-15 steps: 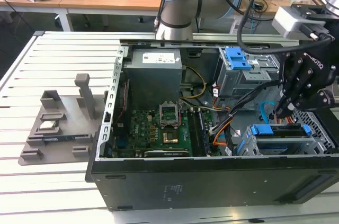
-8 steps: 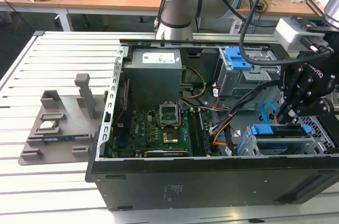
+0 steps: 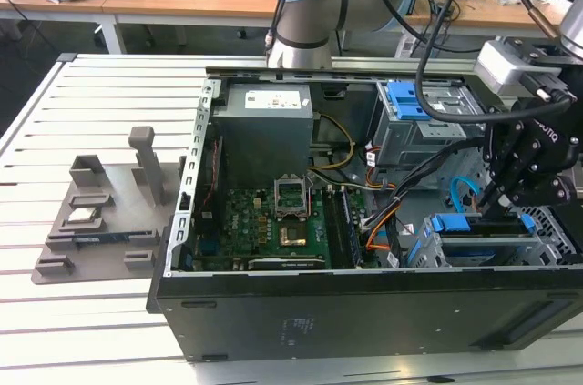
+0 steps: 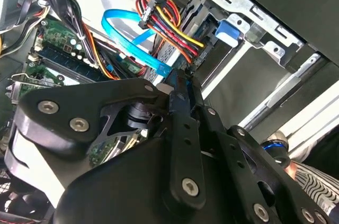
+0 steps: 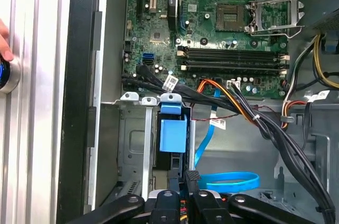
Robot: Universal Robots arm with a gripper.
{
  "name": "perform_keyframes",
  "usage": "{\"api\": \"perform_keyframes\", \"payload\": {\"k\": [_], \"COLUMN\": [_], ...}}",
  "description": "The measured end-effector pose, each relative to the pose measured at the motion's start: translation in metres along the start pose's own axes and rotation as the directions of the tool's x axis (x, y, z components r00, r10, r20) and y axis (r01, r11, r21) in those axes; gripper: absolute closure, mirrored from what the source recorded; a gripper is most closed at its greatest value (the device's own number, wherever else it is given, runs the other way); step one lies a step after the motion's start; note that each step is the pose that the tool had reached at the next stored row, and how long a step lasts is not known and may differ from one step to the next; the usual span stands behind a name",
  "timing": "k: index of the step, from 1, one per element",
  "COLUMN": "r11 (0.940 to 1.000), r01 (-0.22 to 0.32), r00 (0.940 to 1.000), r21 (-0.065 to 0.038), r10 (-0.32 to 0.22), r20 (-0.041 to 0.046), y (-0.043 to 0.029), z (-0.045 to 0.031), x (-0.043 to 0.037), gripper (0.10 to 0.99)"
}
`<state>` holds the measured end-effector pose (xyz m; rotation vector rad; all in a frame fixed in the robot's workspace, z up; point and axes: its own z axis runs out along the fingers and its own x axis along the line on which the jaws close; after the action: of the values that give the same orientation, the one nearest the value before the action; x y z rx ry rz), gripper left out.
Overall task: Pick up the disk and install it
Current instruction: 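Insert the second disk wire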
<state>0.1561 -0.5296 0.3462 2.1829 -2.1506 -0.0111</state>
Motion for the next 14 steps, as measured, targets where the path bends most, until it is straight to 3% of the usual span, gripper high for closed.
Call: {"api": "perform_keyframes", "payload": {"k": [6,10,11,12,14], "r11": [1.0000,1.0000,1.0000,1.0000,1.0000], "r01": [0.000,0.000,0.000,0.000,0.000], "r00": [1.0000,1.0000,1.0000,1.0000,1.0000], "r21": [0.000,0.000,0.000,0.000,0.000], "r10": [0.000,0.000,0.000,0.000,0.000], "r20": [-0.0004,-0.0005,-0.0007,-0.0007,-0.0007], "y": [-0.0008,-0.0008,-0.0008,-0.0008,-0.0003], "z": [0.0065,0.0067,0.0067,0.0066,0.0000], "x": [0.0002,0.0002,0.0002,0.0002,-0.0007], "gripper": [0.925,0.914,0.914,0.847,0.847]}}
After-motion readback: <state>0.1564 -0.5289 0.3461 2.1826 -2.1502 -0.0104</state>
